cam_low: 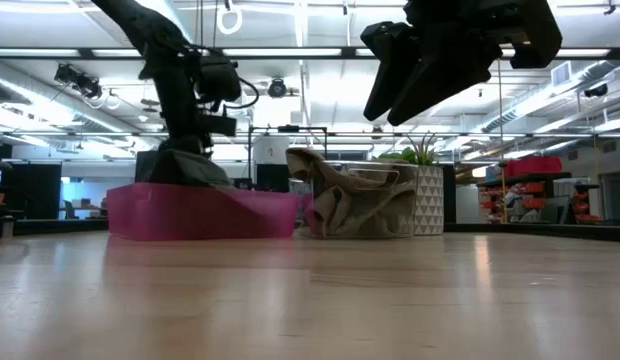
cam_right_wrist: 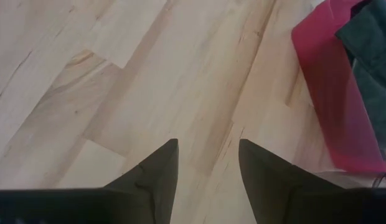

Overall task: Pick & Place hat
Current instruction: Put the black cap into the pink bin

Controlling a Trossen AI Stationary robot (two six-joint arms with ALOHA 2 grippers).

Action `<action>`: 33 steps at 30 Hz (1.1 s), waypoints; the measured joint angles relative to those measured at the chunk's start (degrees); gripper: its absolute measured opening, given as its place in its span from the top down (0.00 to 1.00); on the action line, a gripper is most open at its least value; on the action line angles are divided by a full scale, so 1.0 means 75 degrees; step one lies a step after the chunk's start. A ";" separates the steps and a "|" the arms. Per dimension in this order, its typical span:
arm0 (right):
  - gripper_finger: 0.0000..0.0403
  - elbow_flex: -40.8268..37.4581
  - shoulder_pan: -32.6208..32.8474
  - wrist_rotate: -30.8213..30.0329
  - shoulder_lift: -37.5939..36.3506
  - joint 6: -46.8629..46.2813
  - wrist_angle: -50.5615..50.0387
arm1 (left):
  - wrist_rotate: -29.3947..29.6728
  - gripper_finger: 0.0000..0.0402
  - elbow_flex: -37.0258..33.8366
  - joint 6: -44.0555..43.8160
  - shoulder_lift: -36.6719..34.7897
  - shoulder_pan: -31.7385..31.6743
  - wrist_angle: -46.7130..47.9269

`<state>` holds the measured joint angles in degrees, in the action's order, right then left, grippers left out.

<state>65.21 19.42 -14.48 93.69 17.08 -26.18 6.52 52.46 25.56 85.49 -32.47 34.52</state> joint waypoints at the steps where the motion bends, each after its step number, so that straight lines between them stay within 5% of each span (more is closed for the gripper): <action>1: 0.57 0.0000 0.0000 0.0000 0.0000 -0.0094 -0.0002 | 0.0041 0.63 0.0119 -0.0158 -0.0054 0.0056 0.0224; 8: 0.57 0.0000 0.0000 0.0003 0.0000 -0.0497 -0.0008 | 0.0020 0.57 0.1347 -0.2049 -0.0575 0.0410 0.2034; 13: 0.57 0.0003 0.0000 0.0003 0.0000 -0.0958 0.0001 | 0.0037 0.60 0.1379 -0.3356 -0.0926 0.0818 0.2126; 23: 0.57 0.0003 0.0000 0.0000 -0.0003 -0.1789 0.0007 | 0.0046 0.75 -0.0691 -0.4156 -0.0897 0.1876 0.0007; 33: 0.57 0.0003 0.0003 -0.0003 -0.0003 -0.1793 0.0011 | 0.1082 0.94 -0.1926 -0.4549 -0.0897 0.1546 -0.1476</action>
<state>65.23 19.44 -14.50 93.67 3.63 -26.10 14.63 38.01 -8.57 78.76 -20.88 23.46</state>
